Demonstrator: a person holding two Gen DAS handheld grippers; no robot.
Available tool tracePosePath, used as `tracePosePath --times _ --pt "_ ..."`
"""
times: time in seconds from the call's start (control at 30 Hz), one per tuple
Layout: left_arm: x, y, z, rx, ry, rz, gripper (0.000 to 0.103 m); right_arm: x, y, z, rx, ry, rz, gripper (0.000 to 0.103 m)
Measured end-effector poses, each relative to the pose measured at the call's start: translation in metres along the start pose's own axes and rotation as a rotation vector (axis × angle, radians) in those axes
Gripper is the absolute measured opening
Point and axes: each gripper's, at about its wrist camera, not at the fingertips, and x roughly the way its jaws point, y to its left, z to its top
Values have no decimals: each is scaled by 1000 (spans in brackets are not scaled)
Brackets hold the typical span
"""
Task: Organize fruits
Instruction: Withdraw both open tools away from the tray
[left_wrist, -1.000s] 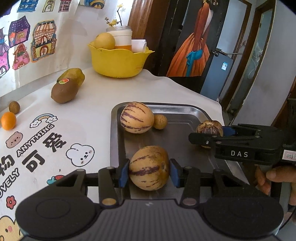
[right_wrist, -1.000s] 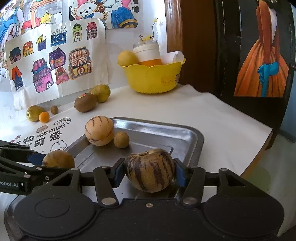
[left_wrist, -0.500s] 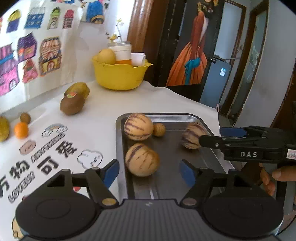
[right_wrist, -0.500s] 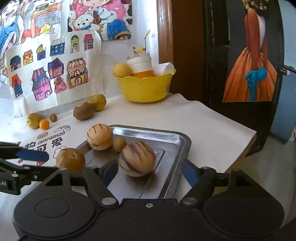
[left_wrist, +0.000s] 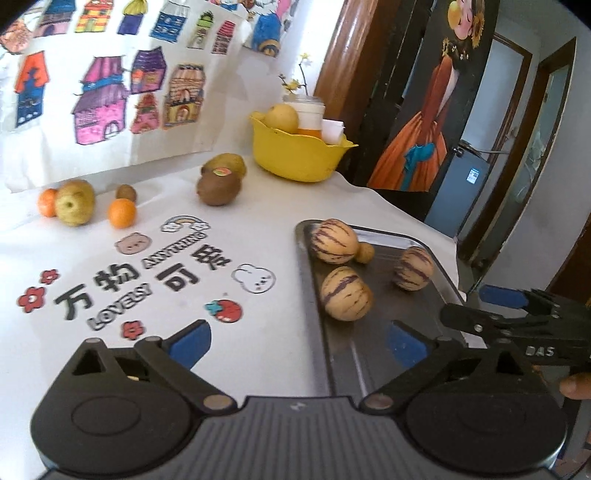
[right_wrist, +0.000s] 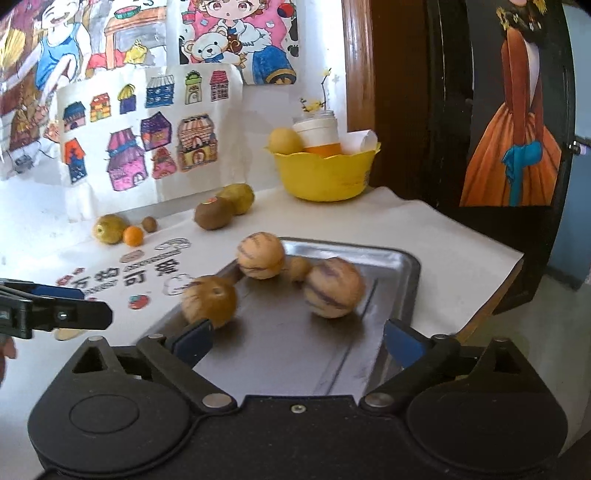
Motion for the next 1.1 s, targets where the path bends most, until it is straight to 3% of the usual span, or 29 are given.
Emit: tracePosePath --times 0.8,1.1 --pt "-57 55 -33 -12 48 108 102 -44 84 -33 -25 108 40 102" --pt "-81 90 -40 -53 2 207 102 -48 117 -43 -33 130 47 102"
